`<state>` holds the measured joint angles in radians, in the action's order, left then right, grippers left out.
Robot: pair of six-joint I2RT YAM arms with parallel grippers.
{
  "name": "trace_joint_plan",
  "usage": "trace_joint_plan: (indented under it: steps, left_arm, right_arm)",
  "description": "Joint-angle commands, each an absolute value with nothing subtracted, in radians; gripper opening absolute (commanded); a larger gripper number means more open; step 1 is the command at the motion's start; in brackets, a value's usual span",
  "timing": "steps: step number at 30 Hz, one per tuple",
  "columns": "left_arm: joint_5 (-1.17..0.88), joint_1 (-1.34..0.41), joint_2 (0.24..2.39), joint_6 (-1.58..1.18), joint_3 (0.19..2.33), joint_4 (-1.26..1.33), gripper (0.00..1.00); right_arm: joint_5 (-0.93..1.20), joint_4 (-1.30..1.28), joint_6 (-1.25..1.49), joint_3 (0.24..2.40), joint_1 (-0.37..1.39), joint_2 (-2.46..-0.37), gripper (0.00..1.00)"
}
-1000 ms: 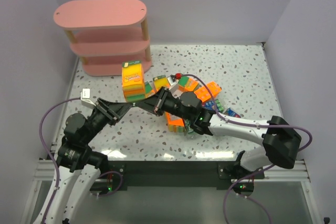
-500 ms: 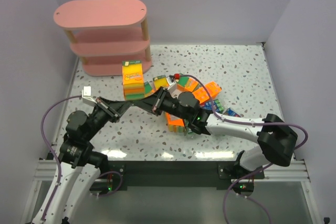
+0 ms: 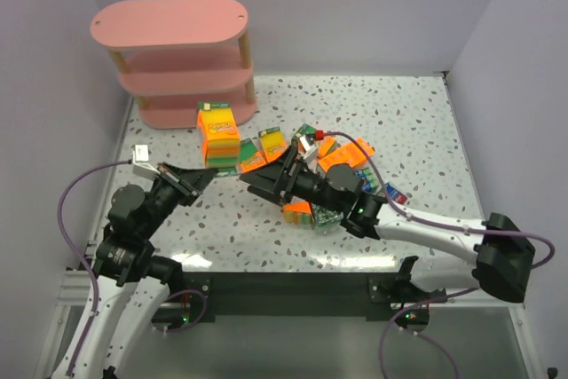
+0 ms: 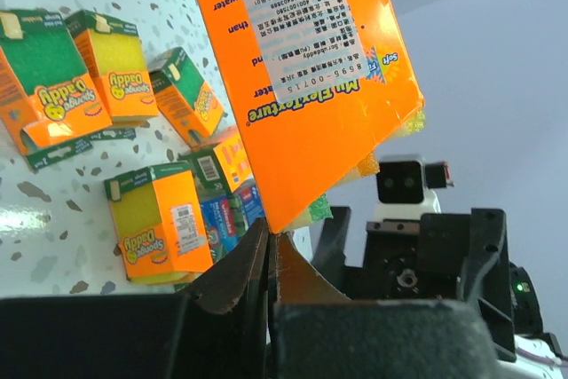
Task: Place and organize the cleaning sponges onto the shelf
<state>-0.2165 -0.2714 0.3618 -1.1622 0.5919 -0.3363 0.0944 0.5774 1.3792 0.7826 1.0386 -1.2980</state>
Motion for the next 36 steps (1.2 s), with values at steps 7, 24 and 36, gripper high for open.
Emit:
trace_joint_plan:
  steps: [7, 24, 36]
  left_arm:
    - [-0.089, -0.275, 0.52, -0.96, 0.756, -0.336, 0.0]
    - [-0.681, 0.139, 1.108, -0.991, 0.842, 0.284, 0.0]
    - [-0.851, 0.202, 1.541, -1.166, 0.965, 0.662, 0.0]
  right_arm:
    - [0.081, 0.028, 1.235, 0.719, 1.016, -0.82, 0.99]
    - [-0.015, -0.497, 1.034, 0.91, 1.017, -0.636, 0.99]
    - [-0.123, -0.465, 1.031, 0.959, 1.017, -0.773, 0.99]
